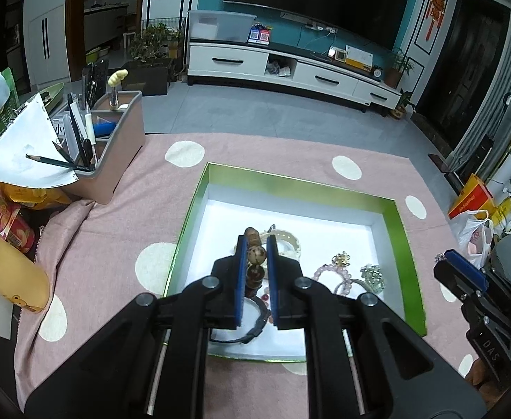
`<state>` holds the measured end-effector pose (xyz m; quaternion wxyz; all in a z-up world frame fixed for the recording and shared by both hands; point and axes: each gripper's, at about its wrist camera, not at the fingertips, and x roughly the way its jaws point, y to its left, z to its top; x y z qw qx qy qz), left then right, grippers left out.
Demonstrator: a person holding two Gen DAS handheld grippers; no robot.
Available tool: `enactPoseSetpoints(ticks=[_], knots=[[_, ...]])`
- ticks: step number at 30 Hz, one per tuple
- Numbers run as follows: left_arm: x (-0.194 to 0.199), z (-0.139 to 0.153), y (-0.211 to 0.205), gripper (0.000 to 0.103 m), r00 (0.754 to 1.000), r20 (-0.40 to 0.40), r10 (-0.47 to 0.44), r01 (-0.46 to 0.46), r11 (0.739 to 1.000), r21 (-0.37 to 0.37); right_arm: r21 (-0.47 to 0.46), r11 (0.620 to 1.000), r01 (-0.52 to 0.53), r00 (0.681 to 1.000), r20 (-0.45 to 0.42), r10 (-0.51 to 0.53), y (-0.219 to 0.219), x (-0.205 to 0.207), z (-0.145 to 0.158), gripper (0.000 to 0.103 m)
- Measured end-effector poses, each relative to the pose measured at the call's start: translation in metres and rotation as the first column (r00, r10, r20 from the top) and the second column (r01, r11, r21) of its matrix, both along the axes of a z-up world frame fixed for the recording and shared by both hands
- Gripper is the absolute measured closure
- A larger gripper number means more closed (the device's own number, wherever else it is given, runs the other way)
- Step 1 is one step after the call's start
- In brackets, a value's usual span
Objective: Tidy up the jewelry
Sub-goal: 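Lift the bracelet and ring and carry them over the green box, then lower the wooden bracelet and ring into the box beside the watch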
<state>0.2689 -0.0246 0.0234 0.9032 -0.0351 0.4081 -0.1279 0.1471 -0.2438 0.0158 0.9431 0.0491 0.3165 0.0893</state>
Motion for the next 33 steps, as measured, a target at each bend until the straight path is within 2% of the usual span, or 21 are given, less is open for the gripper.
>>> enactPoseSetpoints(ticks=[33], knots=[[0.043, -0.057, -0.009, 0.092, 0.991, -0.124, 0.040, -0.028, 0.994, 0.103, 0.008, 1.000, 0.020, 0.991, -0.130, -0.019, -0.007, 0.053, -0.031, 0.082]])
